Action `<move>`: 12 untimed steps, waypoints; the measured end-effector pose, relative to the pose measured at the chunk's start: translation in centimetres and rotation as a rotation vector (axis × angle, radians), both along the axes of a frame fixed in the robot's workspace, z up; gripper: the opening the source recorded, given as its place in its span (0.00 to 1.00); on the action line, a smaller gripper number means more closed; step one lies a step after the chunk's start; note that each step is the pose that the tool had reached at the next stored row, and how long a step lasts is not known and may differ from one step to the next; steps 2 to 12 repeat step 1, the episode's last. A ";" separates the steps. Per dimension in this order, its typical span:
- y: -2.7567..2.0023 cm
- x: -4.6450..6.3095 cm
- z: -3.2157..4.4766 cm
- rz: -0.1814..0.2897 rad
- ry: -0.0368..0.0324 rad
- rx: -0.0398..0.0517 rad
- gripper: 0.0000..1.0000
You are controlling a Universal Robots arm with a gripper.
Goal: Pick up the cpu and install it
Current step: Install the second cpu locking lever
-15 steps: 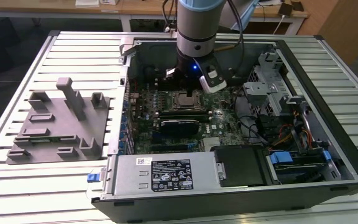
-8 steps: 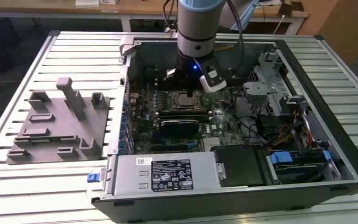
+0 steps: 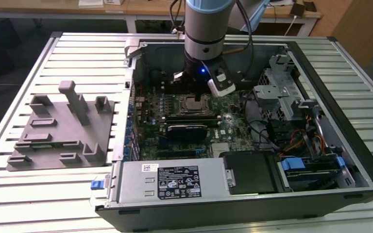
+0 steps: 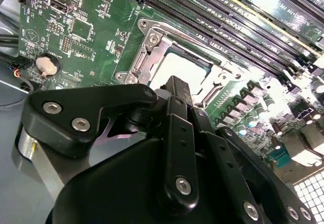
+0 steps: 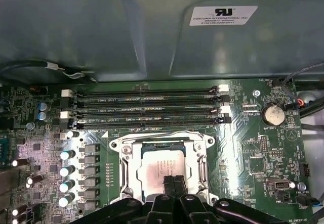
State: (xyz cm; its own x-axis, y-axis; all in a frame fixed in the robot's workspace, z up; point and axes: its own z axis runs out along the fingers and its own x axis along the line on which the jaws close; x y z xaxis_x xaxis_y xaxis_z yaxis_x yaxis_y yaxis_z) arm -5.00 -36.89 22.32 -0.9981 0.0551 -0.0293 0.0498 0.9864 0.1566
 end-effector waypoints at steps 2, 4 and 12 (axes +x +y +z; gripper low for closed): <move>0.00 0.0 0.00 0.000 0.0000 0.0000 0.11; 0.00 0.0 0.00 0.000 0.0000 0.0000 0.11; 0.00 0.0 0.00 0.000 0.0000 0.0000 0.11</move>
